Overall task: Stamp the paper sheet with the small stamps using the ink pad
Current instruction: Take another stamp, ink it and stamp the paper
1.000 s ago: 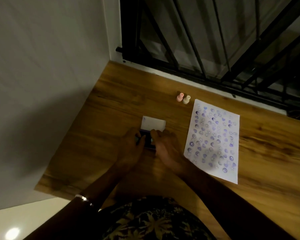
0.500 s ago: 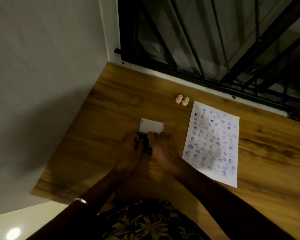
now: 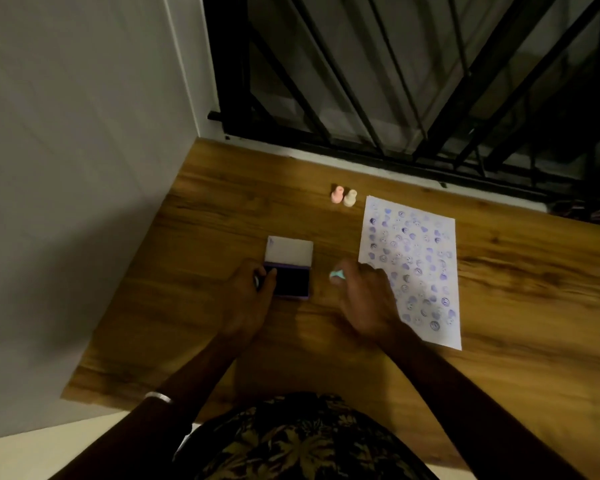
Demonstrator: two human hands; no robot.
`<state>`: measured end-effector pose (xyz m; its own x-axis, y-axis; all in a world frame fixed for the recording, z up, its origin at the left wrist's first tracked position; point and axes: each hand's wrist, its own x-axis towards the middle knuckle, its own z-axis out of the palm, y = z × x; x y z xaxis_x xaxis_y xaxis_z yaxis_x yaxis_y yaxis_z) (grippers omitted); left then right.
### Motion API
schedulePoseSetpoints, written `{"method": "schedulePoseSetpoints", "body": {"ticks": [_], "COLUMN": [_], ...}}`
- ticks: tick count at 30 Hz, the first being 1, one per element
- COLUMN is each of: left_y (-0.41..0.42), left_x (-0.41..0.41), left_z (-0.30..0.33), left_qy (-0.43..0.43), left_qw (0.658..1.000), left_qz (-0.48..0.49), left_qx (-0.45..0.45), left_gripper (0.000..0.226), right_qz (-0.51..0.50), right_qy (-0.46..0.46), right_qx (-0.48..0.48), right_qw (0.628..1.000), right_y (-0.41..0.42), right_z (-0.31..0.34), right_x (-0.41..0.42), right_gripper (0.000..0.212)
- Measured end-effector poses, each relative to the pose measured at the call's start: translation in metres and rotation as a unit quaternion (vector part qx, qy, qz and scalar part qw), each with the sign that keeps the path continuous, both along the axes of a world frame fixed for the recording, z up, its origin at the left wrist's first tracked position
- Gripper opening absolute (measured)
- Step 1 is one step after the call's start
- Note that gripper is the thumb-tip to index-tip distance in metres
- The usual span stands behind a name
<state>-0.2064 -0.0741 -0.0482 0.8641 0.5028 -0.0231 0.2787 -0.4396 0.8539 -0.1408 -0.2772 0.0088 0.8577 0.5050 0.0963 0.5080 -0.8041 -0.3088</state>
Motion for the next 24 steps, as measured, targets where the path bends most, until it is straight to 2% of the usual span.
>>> {"method": "schedulePoseSetpoints", "body": {"ticks": [3,6,8,12,15,19,24], "left_y": [-0.008,-0.028,-0.046,-0.087,-0.109,-0.121,-0.123], "left_x": [0.001,0.004,0.006,0.014,0.020,0.025,0.025], "left_z": [0.006,0.015,0.021,0.020,0.014,0.004,-0.005], "left_qy": [-0.039,-0.032,-0.006,-0.038,-0.036,-0.004,-0.023], "left_qw": [0.998,0.993,0.983,0.958,0.937,0.925,0.922], "left_qz": [-0.028,-0.115,-0.181,-0.247,-0.299,-0.328,-0.317], "left_qx": [-0.026,-0.020,0.025,0.138,0.178,0.190,0.221], "left_gripper": [0.018,0.016,0.017,0.036,0.044,0.050,0.049], "right_qz": [-0.060,-0.088,-0.101,-0.118,-0.108,-0.102,-0.095], "right_qy": [0.009,-0.001,0.001,0.004,-0.007,-0.019,-0.033], "right_qx": [-0.022,-0.022,-0.043,-0.080,-0.085,-0.104,-0.117], "right_qw": [0.998,0.996,0.994,0.990,0.991,0.989,0.988], "right_y": [-0.030,-0.058,-0.073,-0.089,-0.092,-0.093,-0.093], "right_z": [-0.003,-0.005,-0.006,-0.008,-0.010,-0.014,-0.020], "right_x": [-0.007,-0.019,-0.026,-0.036,-0.041,-0.044,-0.039], "right_gripper": [0.018,0.022,0.023,0.024,0.023,0.020,0.021]}}
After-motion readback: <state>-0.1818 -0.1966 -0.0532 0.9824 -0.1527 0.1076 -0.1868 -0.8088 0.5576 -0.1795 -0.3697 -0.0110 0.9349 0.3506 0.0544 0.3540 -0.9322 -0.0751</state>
